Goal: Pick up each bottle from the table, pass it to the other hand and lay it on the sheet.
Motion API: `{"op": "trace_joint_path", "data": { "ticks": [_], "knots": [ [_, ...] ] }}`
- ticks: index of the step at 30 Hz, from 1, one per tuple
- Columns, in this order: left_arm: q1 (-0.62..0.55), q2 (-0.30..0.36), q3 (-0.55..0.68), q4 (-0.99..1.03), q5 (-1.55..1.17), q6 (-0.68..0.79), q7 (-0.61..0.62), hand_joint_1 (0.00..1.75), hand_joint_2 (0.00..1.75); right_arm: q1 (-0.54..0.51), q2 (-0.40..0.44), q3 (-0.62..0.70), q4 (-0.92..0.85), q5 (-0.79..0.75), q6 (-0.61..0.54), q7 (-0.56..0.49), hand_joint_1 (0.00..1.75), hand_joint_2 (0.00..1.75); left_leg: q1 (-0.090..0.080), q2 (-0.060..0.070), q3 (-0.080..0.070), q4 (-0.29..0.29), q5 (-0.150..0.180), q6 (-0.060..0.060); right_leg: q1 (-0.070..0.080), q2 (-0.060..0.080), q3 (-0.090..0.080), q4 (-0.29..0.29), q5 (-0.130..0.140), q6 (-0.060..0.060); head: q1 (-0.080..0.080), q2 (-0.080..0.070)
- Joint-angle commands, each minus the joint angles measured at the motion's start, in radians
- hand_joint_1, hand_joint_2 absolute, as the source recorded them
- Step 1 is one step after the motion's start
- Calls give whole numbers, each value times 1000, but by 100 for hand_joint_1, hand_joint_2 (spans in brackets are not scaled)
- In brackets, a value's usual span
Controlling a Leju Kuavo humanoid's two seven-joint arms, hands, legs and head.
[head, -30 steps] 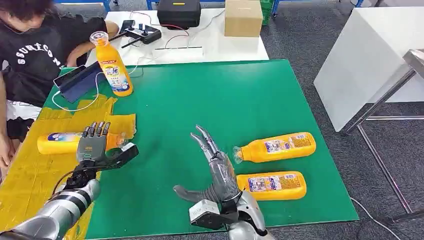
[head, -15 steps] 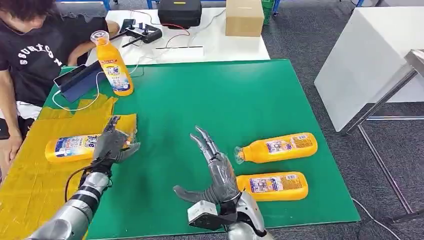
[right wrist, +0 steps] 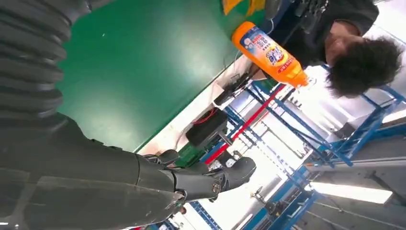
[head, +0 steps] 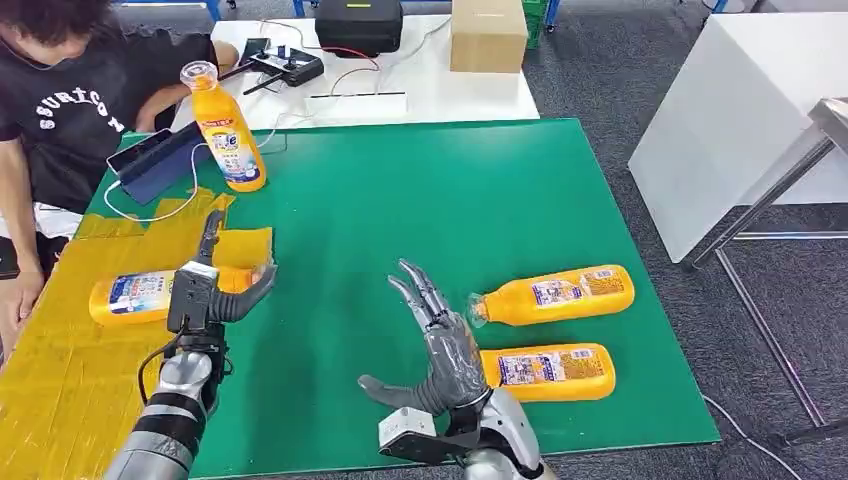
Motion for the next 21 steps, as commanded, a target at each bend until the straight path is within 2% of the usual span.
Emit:
{"op": "trace_joint_path", "data": {
  "ticks": [1,5,6,7,9,12,14,16,18,19,21],
  "knots": [
    [-8,-16,24,-9,1,-6,7,0,175,-13,-22,-10,15,-1,-1,4,0,175,0,0,2,0,-1,-1,1,-1,2,-1,-1,0,0,0],
    [-8,-16,24,-9,1,-6,7,0,175,-13,-22,-10,15,-1,-1,4,0,175,0,0,1,0,-1,-1,0,-1,2,-1,-1,0,0,0],
    [-8,-16,24,-9,1,-6,7,0,175,-13,-22,-10,15,-1,-1,4,0,175,2,-1,6,0,-3,-2,3,-2,7,-1,-3,-1,0,0],
    [-8,-16,24,-9,1,-6,7,0,175,-13,-22,-10,15,-1,-1,4,0,175,1,0,2,0,-1,-1,1,-1,3,-1,-1,0,0,0],
    [1,-13,11,-32,29,18,-40,0,175,-10,-37,-11,7,49,12,33,0,175,1,-1,3,0,-2,-1,1,-2,4,-1,-2,-1,0,0],
    [97,-19,-14,-265,51,58,-55,0,175,39,-100,-48,-52,168,13,89,0,175,1,-1,2,0,-2,-1,1,-2,4,-1,-1,0,0,0],
    [133,-16,-24,-351,52,72,-44,0,175,64,-130,-68,-85,204,22,103,0,175,0,-1,0,0,-1,0,1,-2,1,-1,-1,0,0,0],
    [181,-15,-32,-451,55,80,-42,0,175,105,-196,-99,-125,293,96,167,0,175,0,-2,1,0,-1,0,1,-2,2,-1,-1,0,0,0],
    [207,-22,-41,-497,77,58,-42,0,175,137,-250,-114,-136,364,140,206,0,175,1,-2,1,0,-2,0,1,-2,2,-1,-2,0,0,0],
    [228,-28,-53,-529,101,26,-42,0,175,165,-291,-122,-141,427,159,241,0,175,2,-3,6,2,-6,-1,3,-4,8,-1,-5,0,0,0],
    [263,-25,-83,-572,138,-43,-23,0,175,201,-370,-121,-145,473,211,309,0,175,0,-3,2,0,-3,3,1,-4,3,-3,-2,1,0,0]
  ]
}}
